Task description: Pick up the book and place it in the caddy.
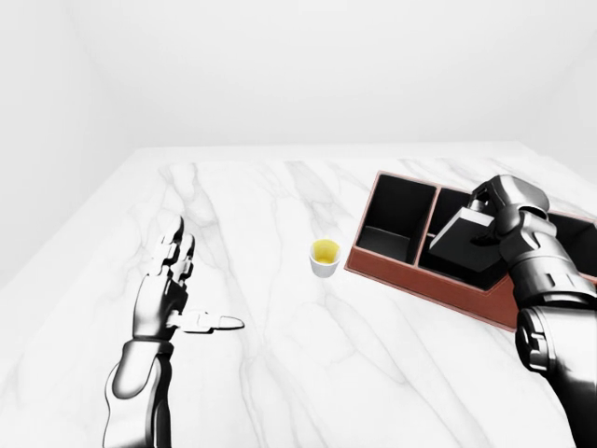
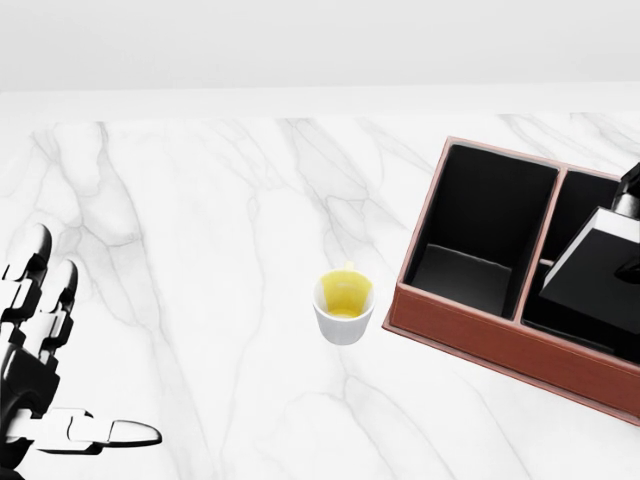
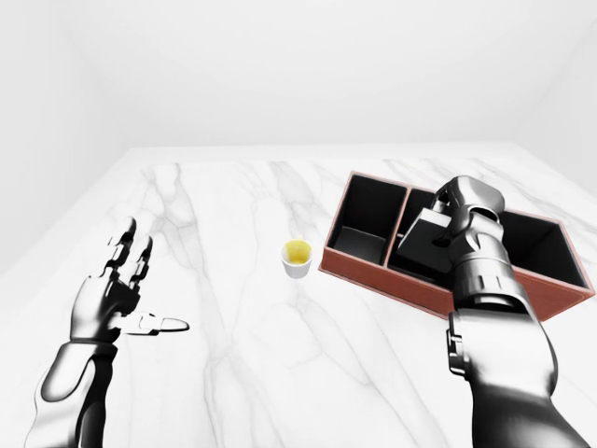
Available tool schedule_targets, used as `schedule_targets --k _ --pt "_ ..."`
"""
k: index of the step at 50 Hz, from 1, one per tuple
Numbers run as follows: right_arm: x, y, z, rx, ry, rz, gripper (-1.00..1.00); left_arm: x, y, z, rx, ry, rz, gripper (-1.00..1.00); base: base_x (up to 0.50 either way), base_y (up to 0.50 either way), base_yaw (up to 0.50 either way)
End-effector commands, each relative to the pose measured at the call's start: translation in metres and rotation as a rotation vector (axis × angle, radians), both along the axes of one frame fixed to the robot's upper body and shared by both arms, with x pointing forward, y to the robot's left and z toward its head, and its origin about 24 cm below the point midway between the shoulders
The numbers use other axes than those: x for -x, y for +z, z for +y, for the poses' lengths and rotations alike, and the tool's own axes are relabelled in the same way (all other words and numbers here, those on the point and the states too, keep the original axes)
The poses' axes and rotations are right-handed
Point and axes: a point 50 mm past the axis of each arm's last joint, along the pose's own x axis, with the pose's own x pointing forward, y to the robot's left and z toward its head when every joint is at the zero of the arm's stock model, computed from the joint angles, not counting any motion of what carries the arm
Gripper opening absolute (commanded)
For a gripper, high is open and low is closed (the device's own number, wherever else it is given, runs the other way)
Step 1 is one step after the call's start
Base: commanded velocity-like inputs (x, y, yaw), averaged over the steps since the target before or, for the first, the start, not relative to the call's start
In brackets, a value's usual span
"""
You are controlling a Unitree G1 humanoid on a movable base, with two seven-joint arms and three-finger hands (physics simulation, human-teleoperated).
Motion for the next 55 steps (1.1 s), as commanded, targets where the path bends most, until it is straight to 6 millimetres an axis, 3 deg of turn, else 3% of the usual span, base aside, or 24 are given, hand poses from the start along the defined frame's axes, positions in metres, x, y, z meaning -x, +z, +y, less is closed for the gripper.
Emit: schedule_targets --k 1,11,55 --pt "-0.003 0.006 0.002 0.071 -0.005 -0.022 -1.0 0.001 -0.002 0.002 0.001 0.01 0.004 1.0 0.0 0.0 0.0" --pt "-0.003 -0.005 0.007 0.086 -0.006 -0.011 -1.0 0.004 -0.004 0.005 0.003 0.023 0.01 1.0 0.0 0.0 0.0" --pt "-0.004 -0.015 0.016 0.139 -0.014 -0.06 -1.0 0.009 -0.006 0.011 0.008 0.051 0.018 1.0 0.0 0.0 0.0"
